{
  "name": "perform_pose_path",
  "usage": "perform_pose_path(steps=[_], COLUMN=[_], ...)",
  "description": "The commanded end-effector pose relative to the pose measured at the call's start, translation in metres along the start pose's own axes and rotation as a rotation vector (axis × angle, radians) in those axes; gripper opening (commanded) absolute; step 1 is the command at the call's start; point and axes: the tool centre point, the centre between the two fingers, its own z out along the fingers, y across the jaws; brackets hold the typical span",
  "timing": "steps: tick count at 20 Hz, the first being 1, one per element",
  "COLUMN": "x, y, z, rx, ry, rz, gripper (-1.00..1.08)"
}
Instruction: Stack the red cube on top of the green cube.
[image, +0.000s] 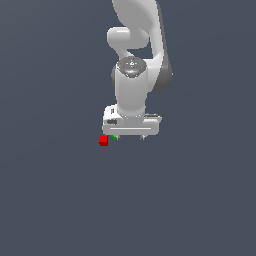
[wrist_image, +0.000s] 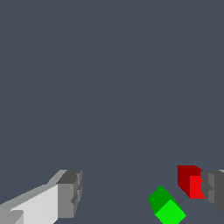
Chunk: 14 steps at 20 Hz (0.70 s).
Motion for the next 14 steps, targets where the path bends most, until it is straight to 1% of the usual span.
perform_pose_path(steps=[1,4,8,11,14], x=[0.0,-0.001,-0.008,-0.016,-0.029], y=[0.0,0.002,0.012,0.025,0.043], z=[0.0,0.001,0.009,0.018,0.032], rx=[0.0,0.0,0.0,-0.001,-0.002], ry=[0.0,0.0,-0.002,-0.005,-0.008], rz=[0.0,0.0,0.001,0.002,0.003], gripper=[1.0,1.0,1.0,1.0,1.0])
